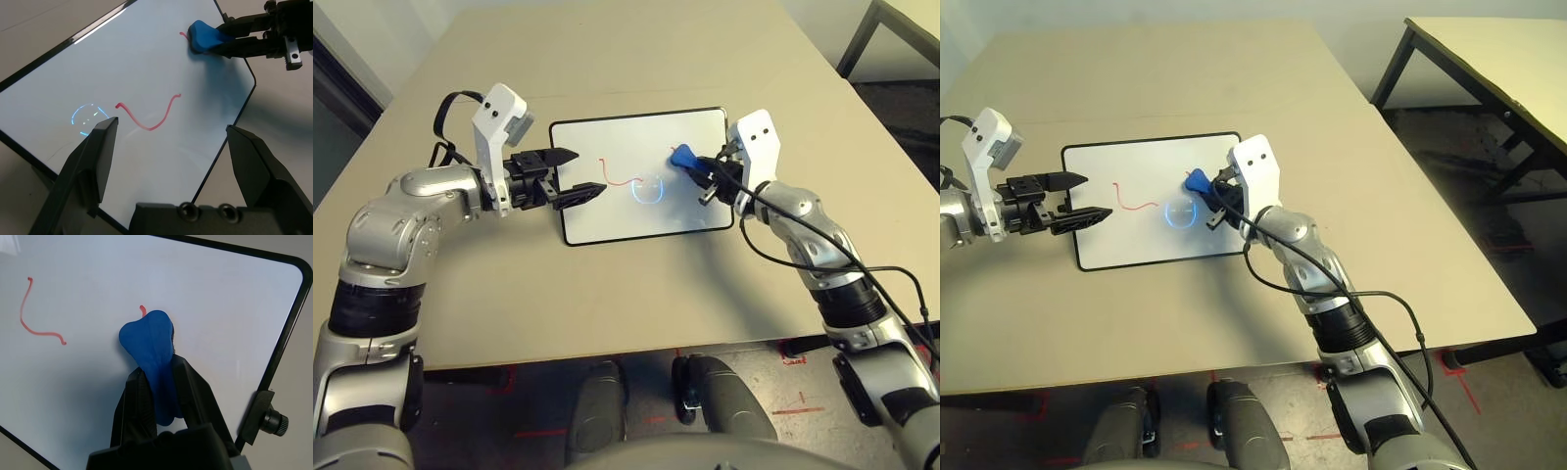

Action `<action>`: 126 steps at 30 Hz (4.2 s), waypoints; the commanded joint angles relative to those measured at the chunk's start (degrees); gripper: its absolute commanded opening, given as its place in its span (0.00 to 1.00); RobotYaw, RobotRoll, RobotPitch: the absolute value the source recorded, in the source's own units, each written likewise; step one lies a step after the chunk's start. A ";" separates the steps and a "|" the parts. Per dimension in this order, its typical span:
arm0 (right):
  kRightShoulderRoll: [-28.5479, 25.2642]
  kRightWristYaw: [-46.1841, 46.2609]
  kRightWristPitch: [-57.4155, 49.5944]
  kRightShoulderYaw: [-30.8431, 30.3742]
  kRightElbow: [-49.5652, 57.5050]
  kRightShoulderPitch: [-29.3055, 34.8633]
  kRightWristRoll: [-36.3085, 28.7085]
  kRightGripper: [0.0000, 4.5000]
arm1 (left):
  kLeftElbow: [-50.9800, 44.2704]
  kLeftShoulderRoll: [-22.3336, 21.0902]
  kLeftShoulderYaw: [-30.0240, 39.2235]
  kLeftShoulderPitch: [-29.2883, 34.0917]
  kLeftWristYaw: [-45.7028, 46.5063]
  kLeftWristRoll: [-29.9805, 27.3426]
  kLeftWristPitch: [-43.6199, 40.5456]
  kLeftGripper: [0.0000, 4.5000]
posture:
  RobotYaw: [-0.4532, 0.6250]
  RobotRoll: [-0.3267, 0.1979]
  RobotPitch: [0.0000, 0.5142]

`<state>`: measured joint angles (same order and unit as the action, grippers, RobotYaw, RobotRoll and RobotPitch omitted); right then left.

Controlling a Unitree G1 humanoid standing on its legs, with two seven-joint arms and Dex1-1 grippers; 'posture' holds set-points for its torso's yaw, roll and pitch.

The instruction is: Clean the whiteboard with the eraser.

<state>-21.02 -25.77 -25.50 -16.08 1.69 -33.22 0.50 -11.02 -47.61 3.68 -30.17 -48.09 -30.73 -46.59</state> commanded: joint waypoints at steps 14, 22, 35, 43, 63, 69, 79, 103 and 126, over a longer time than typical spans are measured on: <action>4.53 -1.55 -0.35 0.10 -4.32 -4.26 2.58 0.15 | -0.81 1.08 -0.76 -0.03 0.38 0.19 -1.24 1.00 | 0.35 0.62 0.29; 5.56 -0.22 -0.90 2.95 -5.95 -8.65 2.08 0.15 | -1.27 1.20 -0.69 0.09 0.51 0.00 -1.61 1.00 | 0.35 0.62 0.30; 8.96 -3.61 -9.38 -1.18 -0.28 0.60 0.21 0.15 | -1.49 1.43 -0.66 0.23 0.60 -0.08 -1.76 1.00 | 0.35 0.62 0.30; 9.29 -0.55 -7.15 2.46 -4.03 -4.50 0.61 0.15 | -1.16 1.46 -0.71 0.29 0.47 0.10 -1.43 1.00 | 0.35 0.62 0.30; 12.37 -0.33 -7.38 1.09 -0.56 -3.24 -0.43 0.14 | -1.73 1.75 -0.50 1.24 0.54 -0.09 -1.53 1.00 | 0.36 0.62 0.32; 12.49 -0.34 -8.18 0.93 -0.53 -2.60 -0.26 0.14 | -2.03 1.74 -0.37 1.54 0.61 -0.19 -1.77 1.00 | 0.36 0.62 0.33; 12.90 5.14 -3.64 6.63 -5.95 -7.53 0.18 0.14 | -1.95 1.58 -0.30 1.70 0.46 -0.20 -1.73 1.00 | 0.36 0.62 0.34; 10.78 7.06 -3.77 7.51 -9.29 -2.77 1.27 0.14 | -1.77 1.75 -0.87 1.52 0.24 -0.09 -1.72 1.00 | 0.35 0.62 0.34; 10.12 2.57 -6.88 2.92 -6.93 0.35 1.52 0.14 | -1.19 -0.74 0.19 1.39 -0.61 0.01 -1.79 1.00 | 0.36 0.62 0.36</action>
<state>-10.31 -24.33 -30.40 -12.77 -0.81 -34.40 0.64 -12.42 -47.90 3.61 -28.93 -48.59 -30.98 -47.83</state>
